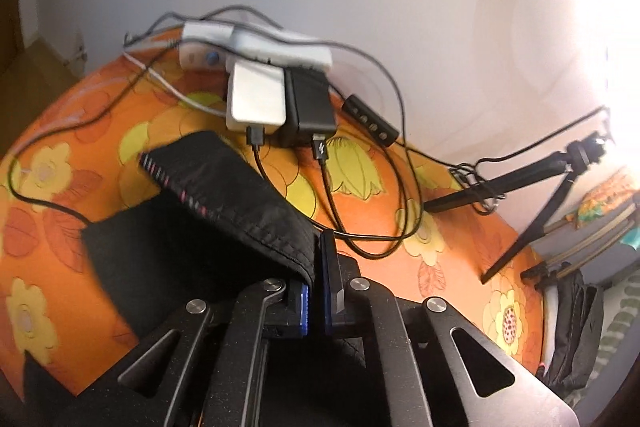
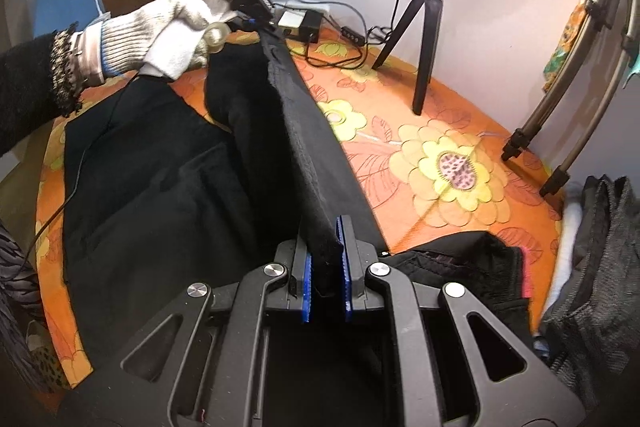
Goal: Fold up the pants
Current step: 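Lift the hem with the right gripper and fold it over toward the waistband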
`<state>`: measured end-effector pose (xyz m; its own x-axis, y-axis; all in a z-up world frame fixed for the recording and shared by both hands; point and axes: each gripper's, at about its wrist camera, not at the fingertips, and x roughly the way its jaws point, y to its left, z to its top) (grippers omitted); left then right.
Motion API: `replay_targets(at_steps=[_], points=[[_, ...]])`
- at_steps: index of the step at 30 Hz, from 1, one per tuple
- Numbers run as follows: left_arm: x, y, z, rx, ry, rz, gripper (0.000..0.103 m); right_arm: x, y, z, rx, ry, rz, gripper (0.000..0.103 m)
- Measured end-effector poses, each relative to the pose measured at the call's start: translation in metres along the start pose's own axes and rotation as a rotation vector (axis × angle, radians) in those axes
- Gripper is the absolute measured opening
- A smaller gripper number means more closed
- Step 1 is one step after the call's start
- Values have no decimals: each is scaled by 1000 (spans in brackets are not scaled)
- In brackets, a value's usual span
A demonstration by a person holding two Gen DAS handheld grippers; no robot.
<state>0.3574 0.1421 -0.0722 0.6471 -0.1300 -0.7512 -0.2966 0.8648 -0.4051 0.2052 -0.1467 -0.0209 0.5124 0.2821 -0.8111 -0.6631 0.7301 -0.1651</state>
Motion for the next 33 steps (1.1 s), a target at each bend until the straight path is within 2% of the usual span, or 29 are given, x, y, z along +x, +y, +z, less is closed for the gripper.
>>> replay_targets(at_steps=[7, 12, 16, 22, 28, 33], points=[[-67, 2, 1, 30, -70, -22, 3, -36, 4, 13, 7, -35, -60, 12], [-125, 19, -20, 34, -115, -44, 3, -67, 27, 12, -17, -41, -77, 11], [-156, 43, -54, 17, -107, -44, 3, -81, 50, 0, -34, -22, -77, 11], [-192, 75, -118, 13, -98, -17, 3, -82, 93, -36, -45, 38, -53, 11], [-192, 109, -178, 8, -31, 37, 3, -67, 132, -78, -91, 109, -68, 11], [-185, 128, -213, -3, 8, 49, 3, -62, 137, -93, -92, 135, -86, 11]])
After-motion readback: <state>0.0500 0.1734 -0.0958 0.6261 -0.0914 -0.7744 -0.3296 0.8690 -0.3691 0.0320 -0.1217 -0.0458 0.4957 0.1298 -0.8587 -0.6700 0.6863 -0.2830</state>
